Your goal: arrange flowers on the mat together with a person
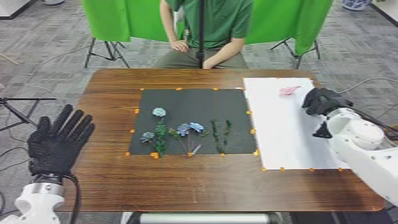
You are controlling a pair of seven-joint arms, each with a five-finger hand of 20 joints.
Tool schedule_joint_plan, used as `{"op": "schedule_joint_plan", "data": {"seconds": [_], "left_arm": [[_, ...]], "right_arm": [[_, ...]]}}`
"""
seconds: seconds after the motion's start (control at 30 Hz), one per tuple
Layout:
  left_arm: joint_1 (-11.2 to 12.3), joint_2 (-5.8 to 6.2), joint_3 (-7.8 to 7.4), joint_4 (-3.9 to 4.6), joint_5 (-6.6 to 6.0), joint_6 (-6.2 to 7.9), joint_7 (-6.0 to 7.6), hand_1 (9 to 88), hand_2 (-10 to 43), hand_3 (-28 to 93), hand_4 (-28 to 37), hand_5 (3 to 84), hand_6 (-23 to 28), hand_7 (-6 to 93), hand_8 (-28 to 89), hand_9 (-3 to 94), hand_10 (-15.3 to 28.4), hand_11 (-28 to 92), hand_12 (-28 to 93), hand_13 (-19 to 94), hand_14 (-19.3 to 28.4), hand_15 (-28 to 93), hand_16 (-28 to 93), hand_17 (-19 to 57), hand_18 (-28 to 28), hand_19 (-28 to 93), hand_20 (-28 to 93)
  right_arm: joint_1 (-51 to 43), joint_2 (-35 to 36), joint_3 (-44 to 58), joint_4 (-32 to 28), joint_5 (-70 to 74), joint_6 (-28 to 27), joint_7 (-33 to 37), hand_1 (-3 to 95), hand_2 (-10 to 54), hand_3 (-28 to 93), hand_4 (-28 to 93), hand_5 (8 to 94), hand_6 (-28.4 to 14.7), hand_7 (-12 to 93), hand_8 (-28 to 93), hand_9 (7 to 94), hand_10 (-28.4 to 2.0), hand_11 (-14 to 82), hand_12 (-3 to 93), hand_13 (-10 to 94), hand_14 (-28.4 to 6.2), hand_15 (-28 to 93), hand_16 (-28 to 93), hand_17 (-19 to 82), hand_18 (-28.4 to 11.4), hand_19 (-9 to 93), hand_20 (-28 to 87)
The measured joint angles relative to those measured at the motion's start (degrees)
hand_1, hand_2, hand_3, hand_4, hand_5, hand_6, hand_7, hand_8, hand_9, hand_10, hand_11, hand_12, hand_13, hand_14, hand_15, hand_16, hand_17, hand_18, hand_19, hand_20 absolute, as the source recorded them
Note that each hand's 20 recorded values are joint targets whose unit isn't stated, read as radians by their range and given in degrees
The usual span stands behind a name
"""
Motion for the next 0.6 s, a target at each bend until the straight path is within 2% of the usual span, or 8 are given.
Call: {"op": "schedule_joint_plan", "data": {"seconds": [0.1,0.2,0.37,0.5,0.6], "left_arm": [[0.0,-0.09,0.01,0.00,-0.14,0.00,-0.13,25.0,11.9,71,-28.3,41.2,6.6,5.3,-8,36.6,12.9,13,6,27,13.6,25,-7,-2.2,10.7,21,11],[0.1,-0.14,0.00,-0.03,-0.17,0.01,-0.20,25.0,11.9,71,-28.3,41.2,6.6,5.4,-8,36.7,12.9,13,6,27,13.6,25,-7,-2.2,10.7,21,11],[0.7,-0.25,-0.32,-0.09,-0.25,0.07,-0.25,25.0,11.9,71,-28.3,41.2,6.6,5.4,-8,36.7,12.9,13,6,27,13.6,25,-7,-2.2,10.7,21,11],[1.1,-0.33,-0.51,-0.10,-0.43,0.12,-0.28,25.1,11.9,71,-28.3,41.2,6.6,5.4,-8,36.7,12.9,13,6,27,13.6,25,-7,-2.2,10.7,21,11],[1.1,-0.33,-0.47,-0.06,-0.56,0.20,-0.28,25.1,11.9,71,-28.3,41.2,6.6,5.4,-8,36.7,12.9,13,6,27,13.6,25,-7,-2.2,10.7,21,11]], "right_arm": [[-1.3,0.1,0.0,-0.5,-0.4,3.0,-0.7,68.6,-8.7,59,-28,64.9,4.5,35,-5,77.0,-4.6,5.2,34.4,78,1.0,10,42,41,-4.3,79,18],[-3.6,0.3,0.9,-2.4,-0.8,5.7,-1.5,68.5,-8.8,60,-28,65.1,4.3,34,-5,76.8,-4.7,5.2,34.5,78,0.9,10,42,41,-3.7,80,16],[-6.7,1.3,1.4,-10.1,-0.6,9.3,-3.2,68.2,-8.9,60,-27,64.6,4.0,34,-5,76.3,-4.8,5.0,34.3,77,0.9,10,42,40,-2.4,83,11],[-4.8,1.4,-1.6,-16.7,0.9,10.4,-6.4,68.2,-8.8,60,-27,64.2,4.1,34,-5,75.7,-5.1,4.6,33.9,77,0.6,9,42,40,-1.2,84,7],[-0.9,-0.2,-5.3,-18.2,2.1,9.7,-10.1,68.2,-8.9,60,-27,64.1,4.0,33,-5,75.3,-5.1,4.3,33.4,77,0.6,9,42,40,-1.3,84,6]]}}
